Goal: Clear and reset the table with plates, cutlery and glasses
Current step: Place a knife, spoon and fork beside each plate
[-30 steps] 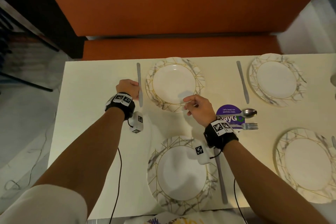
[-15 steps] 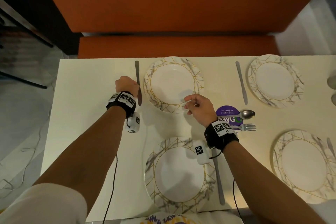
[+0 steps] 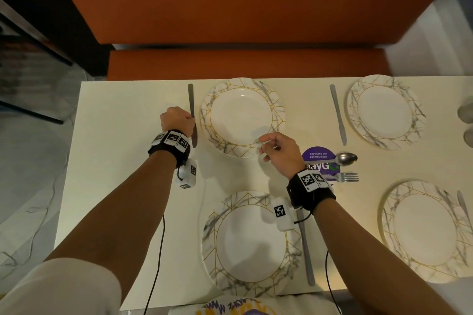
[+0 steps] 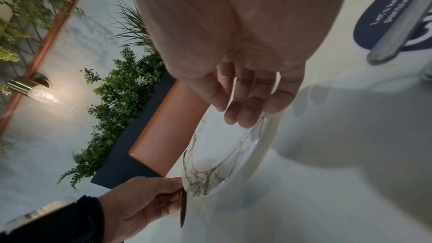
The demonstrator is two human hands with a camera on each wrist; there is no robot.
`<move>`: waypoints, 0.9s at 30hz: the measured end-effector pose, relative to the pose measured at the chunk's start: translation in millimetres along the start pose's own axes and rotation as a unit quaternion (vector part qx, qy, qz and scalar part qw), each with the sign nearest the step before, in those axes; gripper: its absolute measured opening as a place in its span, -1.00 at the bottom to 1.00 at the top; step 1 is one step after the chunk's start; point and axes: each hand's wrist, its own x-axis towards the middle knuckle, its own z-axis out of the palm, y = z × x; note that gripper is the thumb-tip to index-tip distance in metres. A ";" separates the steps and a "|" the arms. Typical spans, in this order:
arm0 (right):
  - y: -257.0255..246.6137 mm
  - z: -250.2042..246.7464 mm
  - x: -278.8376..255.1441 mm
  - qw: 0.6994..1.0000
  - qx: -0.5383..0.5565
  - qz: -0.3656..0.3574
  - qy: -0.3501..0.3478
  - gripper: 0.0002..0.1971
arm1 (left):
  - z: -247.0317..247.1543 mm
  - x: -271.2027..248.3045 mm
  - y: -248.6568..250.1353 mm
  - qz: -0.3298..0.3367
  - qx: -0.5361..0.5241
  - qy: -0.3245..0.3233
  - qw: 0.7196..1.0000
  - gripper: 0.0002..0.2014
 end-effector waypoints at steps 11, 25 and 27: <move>1.5 -1.1 -1.0 1.000 -0.002 0.001 0.004 -0.78 | 4.6 3.6 -7.3 -0.033 -0.081 0.007 0.996 -0.89; 8.3 -0.6 -3.1 1.000 -0.015 0.005 0.003 -0.79 | 3.4 2.1 -9.5 -0.028 -0.107 0.010 0.994 -0.97; 7.5 -0.7 -3.5 1.000 -0.012 0.006 0.003 -0.79 | 3.1 2.2 -10.8 -0.033 -0.109 0.006 0.993 -0.96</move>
